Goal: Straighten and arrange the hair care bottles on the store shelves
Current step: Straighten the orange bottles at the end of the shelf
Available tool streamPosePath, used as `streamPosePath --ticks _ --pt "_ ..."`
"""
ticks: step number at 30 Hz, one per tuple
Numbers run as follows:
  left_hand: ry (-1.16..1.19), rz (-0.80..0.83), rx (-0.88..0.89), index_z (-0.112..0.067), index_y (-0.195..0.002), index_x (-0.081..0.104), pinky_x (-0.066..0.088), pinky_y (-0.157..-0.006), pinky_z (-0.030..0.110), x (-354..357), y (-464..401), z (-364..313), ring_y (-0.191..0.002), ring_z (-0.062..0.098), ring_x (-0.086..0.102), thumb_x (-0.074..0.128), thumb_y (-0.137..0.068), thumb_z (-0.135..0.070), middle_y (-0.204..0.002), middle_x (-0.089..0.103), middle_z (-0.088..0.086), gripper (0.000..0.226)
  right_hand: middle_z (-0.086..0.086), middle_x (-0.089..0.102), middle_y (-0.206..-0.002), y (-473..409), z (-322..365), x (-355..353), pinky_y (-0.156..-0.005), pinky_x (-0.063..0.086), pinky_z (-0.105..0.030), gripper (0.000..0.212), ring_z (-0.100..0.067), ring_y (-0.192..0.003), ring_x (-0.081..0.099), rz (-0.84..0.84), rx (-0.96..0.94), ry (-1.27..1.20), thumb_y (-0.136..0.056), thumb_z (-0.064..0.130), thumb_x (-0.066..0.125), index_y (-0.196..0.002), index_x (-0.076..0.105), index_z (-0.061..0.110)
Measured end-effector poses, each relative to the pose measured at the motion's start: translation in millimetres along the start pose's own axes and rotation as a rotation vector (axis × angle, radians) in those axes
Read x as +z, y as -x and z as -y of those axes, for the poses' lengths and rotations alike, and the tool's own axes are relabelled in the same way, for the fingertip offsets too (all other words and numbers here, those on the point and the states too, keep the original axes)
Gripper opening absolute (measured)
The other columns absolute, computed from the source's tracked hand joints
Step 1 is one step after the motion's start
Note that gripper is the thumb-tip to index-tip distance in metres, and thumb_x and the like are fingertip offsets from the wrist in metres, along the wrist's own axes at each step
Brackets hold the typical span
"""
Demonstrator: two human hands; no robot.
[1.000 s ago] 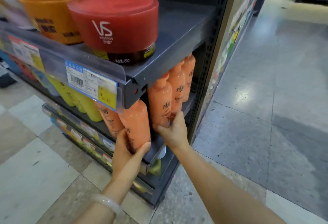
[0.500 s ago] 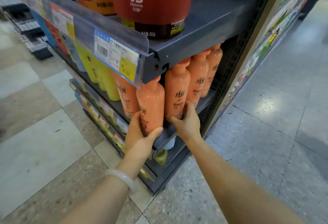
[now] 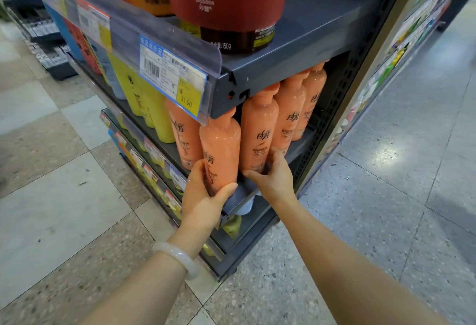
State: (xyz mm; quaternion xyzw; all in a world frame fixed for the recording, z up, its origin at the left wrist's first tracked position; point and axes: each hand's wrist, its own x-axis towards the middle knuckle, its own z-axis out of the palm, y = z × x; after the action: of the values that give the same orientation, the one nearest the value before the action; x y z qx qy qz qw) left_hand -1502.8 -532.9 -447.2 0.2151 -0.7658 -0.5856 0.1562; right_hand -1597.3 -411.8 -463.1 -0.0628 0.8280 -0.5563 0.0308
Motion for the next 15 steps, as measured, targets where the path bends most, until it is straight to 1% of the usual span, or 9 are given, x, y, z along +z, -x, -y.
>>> streamPosePath --ticks 1,3,5,6,7,9,12,15 --pt "0.009 0.003 -0.002 -0.04 -0.111 0.045 0.051 -0.09 0.038 0.4 0.4 -0.3 -0.101 0.013 0.062 0.079 -0.069 -0.022 -0.112 0.063 -0.002 0.058 -0.004 0.062 -0.114 1.0 -2.2 -1.8 -0.091 0.049 -0.045 0.062 -0.022 -0.106 0.059 0.01 0.009 -0.007 -0.06 0.021 0.082 -0.112 0.049 0.021" --pt "0.017 -0.003 -0.005 -0.035 -0.114 0.044 0.051 -0.091 0.039 1.0 0.9 -0.4 -0.102 0.014 0.061 0.078 -0.071 -0.017 -0.114 0.062 0.0 0.059 -0.003 0.061 -0.117 2.5 -4.5 -6.4 -0.094 0.048 -0.041 0.061 -0.02 -0.109 0.059 0.023 0.027 -0.02 -0.062 0.017 0.082 -0.113 0.05 0.023" --pt "0.007 -0.018 -0.007 -0.034 -0.117 0.044 0.051 -0.092 0.042 1.9 1.5 -1.3 -0.104 0.016 0.061 0.08 -0.067 -0.024 -0.116 0.061 0.001 0.062 -0.005 0.06 -0.118 1.8 -4.5 -10.5 -0.094 0.047 -0.037 0.058 -0.019 -0.109 0.058 0.028 0.035 -0.004 -0.065 0.016 0.081 -0.114 0.05 0.021" --pt "0.0 -0.024 -0.008 -0.032 -0.119 0.044 0.051 -0.092 0.043 2.4 1.5 -1.9 -0.106 0.017 0.06 0.08 -0.064 -0.029 -0.117 0.061 0.001 0.066 -0.005 0.06 -0.117 1.0 -4.2 -11.6 -0.094 0.048 -0.038 0.057 -0.02 -0.108 0.059 0.028 0.035 0.007 -0.065 0.017 0.081 -0.113 0.051 0.02" --pt "-0.009 -0.026 -0.011 -0.03 -0.122 0.043 0.05 -0.092 0.045 2.9 1.6 -2.9 -0.106 0.018 0.06 0.079 -0.061 -0.033 -0.118 0.06 0.001 0.07 -0.005 0.06 -0.116 0.2 -3.5 -12.2 -0.093 0.049 -0.038 0.056 -0.02 -0.107 0.059 0.031 0.032 0.015 -0.065 0.019 0.081 -0.113 0.051 0.019" --pt "-0.022 -0.03 -0.018 -0.027 -0.125 0.042 0.05 -0.093 0.046 4.0 1.0 -3.7 -0.107 0.02 0.059 0.081 -0.061 -0.032 -0.119 0.059 0.002 0.074 -0.004 0.062 -0.114 -0.3 0.2 -12.5 -0.088 0.049 -0.034 0.054 -0.018 -0.103 0.059 0.043 0.034 0.034 -0.066 0.02 0.08 -0.112 0.052 0.017" --pt "-0.024 -0.038 -0.014 -0.025 -0.125 0.042 0.049 -0.094 0.045 5.3 0.2 -2.4 -0.107 0.02 0.058 0.082 -0.065 -0.024 -0.12 0.059 0.002 0.072 -0.001 0.062 -0.111 2.5 5.2 -11.9 -0.081 0.044 -0.027 0.052 -0.015 -0.098 0.059 0.048 0.036 0.051 -0.067 0.019 0.08 -0.111 0.052 0.016" --pt "-0.016 -0.041 0.003 -0.026 -0.122 0.043 0.049 -0.094 0.045 4.7 0.4 -4.1 -0.107 0.019 0.058 0.082 -0.063 -0.026 -0.118 0.059 0.002 0.071 0.002 0.058 -0.104 14.3 8.0 -13.0 -0.077 0.042 -0.025 0.044 -0.012 -0.093 0.056 0.011 0.042 0.103 -0.073 0.021 0.076 -0.108 0.051 0.017"
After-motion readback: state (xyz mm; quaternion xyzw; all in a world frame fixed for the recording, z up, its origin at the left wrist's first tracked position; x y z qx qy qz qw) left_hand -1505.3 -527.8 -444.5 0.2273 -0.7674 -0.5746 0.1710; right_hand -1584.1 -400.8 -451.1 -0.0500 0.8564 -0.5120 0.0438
